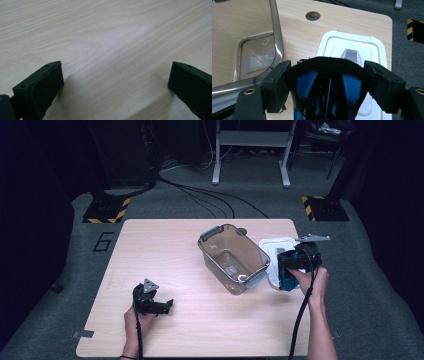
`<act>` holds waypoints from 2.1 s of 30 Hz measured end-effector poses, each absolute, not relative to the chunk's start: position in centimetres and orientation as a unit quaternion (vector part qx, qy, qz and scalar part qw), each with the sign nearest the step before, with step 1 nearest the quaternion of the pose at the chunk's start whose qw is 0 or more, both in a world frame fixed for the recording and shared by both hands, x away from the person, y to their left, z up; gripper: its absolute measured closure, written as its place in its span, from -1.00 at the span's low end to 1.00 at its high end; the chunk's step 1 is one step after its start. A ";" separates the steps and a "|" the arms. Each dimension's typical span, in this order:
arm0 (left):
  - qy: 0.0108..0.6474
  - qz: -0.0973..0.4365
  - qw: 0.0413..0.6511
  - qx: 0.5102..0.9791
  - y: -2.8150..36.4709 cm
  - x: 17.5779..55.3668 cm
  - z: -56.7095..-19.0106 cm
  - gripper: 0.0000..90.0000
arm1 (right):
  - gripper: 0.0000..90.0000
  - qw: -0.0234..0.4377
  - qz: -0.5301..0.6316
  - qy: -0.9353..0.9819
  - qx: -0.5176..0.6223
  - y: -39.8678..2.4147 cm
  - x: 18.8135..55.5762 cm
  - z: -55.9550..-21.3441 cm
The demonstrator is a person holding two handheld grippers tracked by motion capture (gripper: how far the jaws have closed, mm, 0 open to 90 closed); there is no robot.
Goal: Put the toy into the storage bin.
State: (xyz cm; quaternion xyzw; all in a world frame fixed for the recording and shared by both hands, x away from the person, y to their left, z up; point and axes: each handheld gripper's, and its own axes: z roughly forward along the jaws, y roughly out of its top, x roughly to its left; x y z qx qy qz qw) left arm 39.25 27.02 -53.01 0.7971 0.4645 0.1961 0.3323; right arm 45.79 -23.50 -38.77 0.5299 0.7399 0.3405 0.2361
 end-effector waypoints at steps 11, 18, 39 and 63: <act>0.464 0.196 0.332 0.797 27.0 39.3 -53.0 -1.00 | -0.47 0.242 0.337 0.739 0.530 -23.2 47.4 -38.4; 0.464 0.196 0.332 0.797 27.0 39.3 -53.0 -1.00 | -0.47 0.250 0.339 0.738 0.527 -23.0 48.1 -37.9; 0.464 0.196 0.332 0.797 27.0 39.3 -53.0 -1.00 | -0.47 0.273 0.342 0.738 0.514 -21.7 50.0 -36.1; 0.464 0.196 0.332 0.797 27.0 39.3 -53.0 -1.00 | -0.46 0.326 0.349 0.737 0.478 -20.0 50.1 -31.3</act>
